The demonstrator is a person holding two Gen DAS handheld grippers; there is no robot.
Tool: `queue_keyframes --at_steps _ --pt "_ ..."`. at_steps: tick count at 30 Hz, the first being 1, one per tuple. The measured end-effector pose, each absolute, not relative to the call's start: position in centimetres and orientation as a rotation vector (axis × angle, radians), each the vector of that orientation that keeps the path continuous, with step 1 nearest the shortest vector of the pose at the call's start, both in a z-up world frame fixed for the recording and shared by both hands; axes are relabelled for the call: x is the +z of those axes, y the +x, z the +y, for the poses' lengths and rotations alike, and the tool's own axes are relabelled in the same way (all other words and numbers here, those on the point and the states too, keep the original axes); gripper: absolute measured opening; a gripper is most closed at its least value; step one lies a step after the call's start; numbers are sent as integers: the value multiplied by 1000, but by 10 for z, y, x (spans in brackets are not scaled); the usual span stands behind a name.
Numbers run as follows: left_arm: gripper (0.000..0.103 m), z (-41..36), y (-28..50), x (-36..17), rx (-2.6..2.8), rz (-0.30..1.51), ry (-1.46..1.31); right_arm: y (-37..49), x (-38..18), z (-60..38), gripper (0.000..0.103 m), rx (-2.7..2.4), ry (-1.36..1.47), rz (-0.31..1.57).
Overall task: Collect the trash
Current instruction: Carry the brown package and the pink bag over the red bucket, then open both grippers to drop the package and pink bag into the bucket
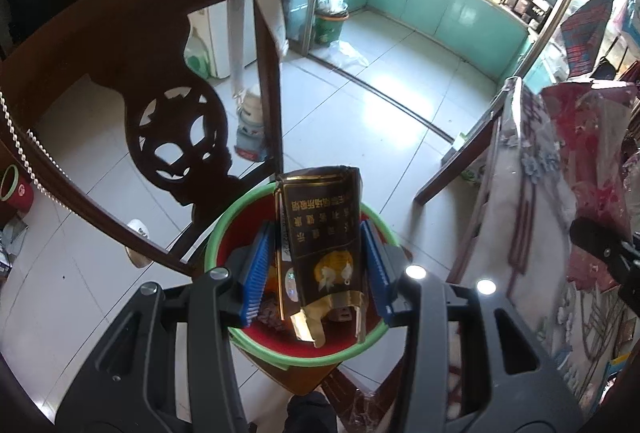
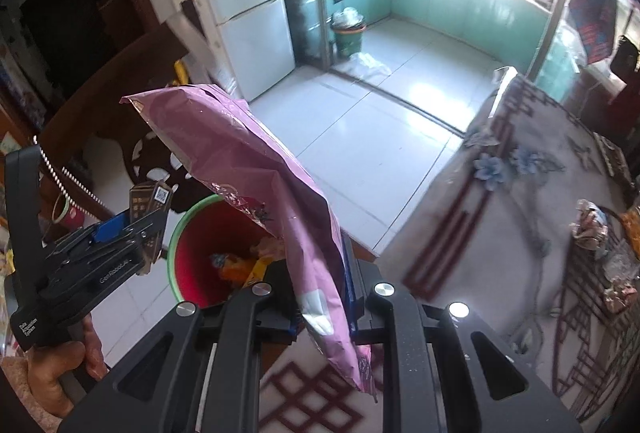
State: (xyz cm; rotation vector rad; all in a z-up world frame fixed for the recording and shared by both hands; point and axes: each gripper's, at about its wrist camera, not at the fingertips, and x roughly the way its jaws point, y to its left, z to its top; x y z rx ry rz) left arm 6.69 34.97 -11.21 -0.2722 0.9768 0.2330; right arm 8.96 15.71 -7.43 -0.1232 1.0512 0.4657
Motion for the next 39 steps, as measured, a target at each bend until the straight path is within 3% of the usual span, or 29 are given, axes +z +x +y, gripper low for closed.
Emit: queue_keyframes --at_steps 18,32,35,39 --pt "43 371 75 -155 280 1097 -295 111 -151 218 26 580 -171 1270" --pt "43 375 77 -162 287 1119 -311 117 -161 243 35 614 -238 1285" --pt "46 376 77 -163 299 1127 -315 116 -161 241 46 622 -236 1280" --pt "67 378 75 -162 317 1121 -319 114 -156 241 64 625 -228 1253"
